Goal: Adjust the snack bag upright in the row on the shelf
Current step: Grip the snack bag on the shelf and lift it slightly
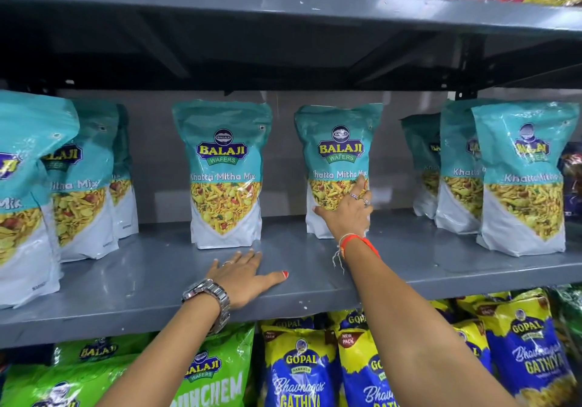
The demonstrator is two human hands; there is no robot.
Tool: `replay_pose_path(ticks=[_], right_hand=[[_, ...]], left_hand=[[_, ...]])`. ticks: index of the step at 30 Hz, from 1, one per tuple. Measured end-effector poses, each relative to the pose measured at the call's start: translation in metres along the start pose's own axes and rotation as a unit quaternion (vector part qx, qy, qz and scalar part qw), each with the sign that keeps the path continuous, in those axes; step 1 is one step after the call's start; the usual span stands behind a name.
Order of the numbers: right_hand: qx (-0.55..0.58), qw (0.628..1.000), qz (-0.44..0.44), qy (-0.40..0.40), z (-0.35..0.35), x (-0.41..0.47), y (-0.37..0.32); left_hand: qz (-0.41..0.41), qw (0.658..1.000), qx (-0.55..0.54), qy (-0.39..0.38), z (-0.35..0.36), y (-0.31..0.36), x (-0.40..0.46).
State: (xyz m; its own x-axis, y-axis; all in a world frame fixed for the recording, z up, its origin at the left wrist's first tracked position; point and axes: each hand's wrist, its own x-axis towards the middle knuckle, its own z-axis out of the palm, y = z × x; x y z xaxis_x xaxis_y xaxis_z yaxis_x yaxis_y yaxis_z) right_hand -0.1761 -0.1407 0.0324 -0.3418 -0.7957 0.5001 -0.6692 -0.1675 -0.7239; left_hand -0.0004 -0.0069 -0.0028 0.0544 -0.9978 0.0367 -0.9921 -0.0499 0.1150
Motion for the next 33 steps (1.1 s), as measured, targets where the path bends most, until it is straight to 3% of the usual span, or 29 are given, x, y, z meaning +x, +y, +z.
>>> replay_pose_path(ticks=[33], right_hand=[[0.089, 0.995, -0.032, 0.008, -0.103, -0.086, 0.015]], left_hand=[[-0.013, 1.0, -0.007, 0.011, -0.005, 0.004, -0.006]])
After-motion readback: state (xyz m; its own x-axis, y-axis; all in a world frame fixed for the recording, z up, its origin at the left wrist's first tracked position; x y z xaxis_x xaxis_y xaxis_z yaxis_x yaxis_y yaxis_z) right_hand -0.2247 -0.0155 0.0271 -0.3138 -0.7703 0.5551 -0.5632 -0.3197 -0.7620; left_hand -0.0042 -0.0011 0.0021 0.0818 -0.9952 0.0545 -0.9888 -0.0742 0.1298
